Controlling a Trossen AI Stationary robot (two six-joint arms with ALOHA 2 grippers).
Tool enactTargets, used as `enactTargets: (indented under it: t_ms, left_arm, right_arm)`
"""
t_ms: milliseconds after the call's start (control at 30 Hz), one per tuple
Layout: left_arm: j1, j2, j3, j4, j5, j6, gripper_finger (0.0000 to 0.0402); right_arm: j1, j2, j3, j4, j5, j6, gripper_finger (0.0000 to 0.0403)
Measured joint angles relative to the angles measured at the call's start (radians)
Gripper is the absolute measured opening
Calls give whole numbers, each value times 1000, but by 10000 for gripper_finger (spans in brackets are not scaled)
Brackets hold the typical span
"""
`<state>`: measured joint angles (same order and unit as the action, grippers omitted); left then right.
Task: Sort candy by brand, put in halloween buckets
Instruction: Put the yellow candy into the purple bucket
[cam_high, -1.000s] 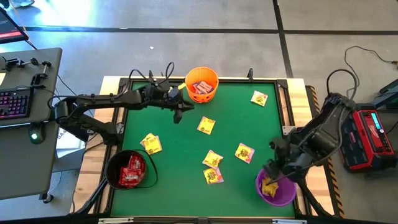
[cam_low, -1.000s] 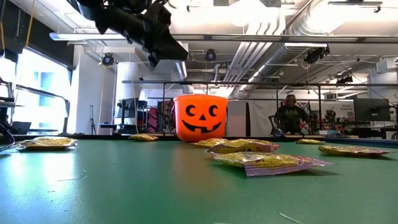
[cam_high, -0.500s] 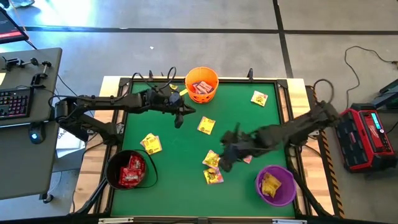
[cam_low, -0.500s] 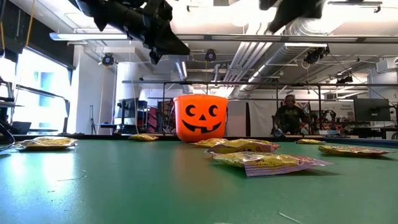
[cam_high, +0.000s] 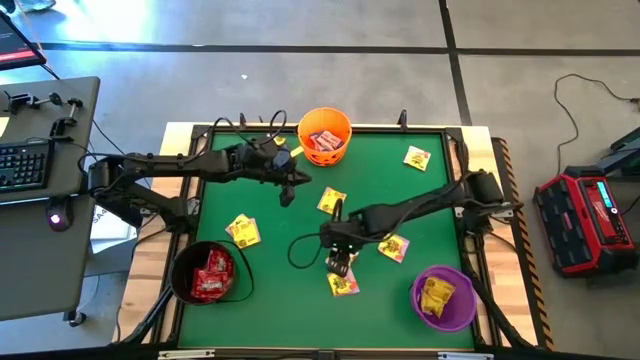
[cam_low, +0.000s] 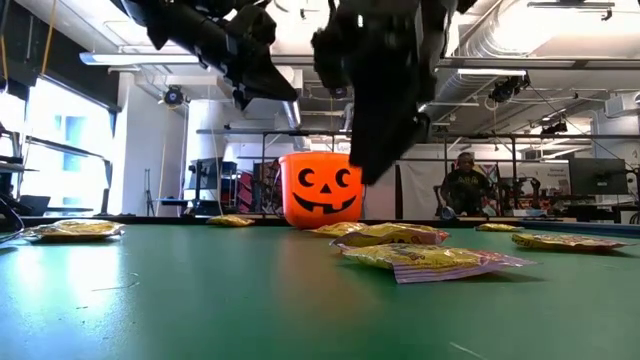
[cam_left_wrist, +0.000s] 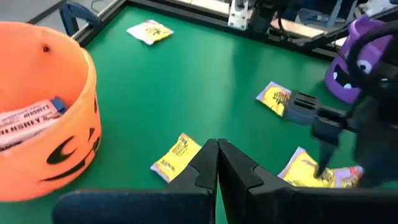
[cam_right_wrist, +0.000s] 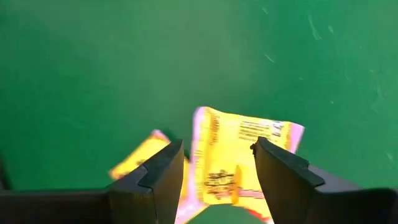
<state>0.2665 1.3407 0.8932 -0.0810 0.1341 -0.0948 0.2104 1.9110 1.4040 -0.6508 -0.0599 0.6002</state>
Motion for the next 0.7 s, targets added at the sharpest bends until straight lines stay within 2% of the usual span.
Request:
enactTargets:
  t_ms: [333,533,700]
  left_arm:
    - [-2,0,0,-28,0,2,0]
    - [-2,0,0,-29,1,2,0]
    - [-2,0,0,-29,1,2,0]
  right_arm:
    - [-1,32,-3,-179,48,-72,181]
    - [-1,32,-104,-78,-53,-130,181]
    - [0,29,-157,-8,-64,-130,175]
